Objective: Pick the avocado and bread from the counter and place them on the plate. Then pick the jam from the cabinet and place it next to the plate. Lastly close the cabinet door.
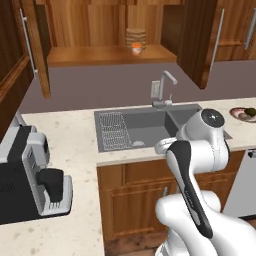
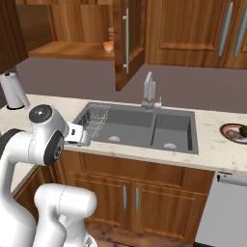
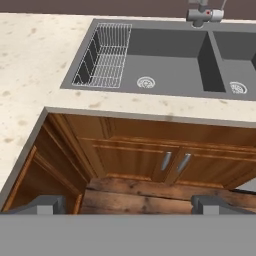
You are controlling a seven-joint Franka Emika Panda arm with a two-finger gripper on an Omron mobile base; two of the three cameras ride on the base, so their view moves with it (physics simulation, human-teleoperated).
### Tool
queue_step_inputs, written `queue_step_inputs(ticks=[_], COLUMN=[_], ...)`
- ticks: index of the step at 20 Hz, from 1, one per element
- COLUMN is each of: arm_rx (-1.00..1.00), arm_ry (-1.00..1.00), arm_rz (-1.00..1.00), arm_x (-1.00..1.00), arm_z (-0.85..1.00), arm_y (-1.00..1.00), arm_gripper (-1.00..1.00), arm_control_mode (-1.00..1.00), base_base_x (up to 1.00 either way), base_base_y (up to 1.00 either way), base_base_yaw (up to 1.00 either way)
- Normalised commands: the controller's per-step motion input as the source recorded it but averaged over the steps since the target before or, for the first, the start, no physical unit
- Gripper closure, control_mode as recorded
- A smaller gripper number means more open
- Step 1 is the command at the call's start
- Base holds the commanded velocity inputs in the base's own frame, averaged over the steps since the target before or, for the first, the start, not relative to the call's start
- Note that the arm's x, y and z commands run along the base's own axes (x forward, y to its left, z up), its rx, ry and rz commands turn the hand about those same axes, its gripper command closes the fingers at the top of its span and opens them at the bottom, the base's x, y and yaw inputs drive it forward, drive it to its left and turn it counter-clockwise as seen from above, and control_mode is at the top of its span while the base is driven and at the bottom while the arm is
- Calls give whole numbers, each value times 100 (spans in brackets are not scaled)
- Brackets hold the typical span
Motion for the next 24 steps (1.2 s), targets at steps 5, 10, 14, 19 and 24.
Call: queue_step_inputs(ticks=[5,10,14,19,24], arm_rx=[0,0,0,0,0], arm_ry=[0,0,0,0,0], arm_rz=[0,0,0,0,0], arm_x=[0,0,0,0,0], arm_z=[0,0,0,0,0], arm_y=[0,0,0,0,0], arm_gripper=[-100,-100,-100,-100,-100], arm_control_mode=[100,100,100,100,100], base_base_x=[43,41,34,31,34], base_base_y=[23,28,30,29,25], base_base_yaw=[0,0,0,0,0])
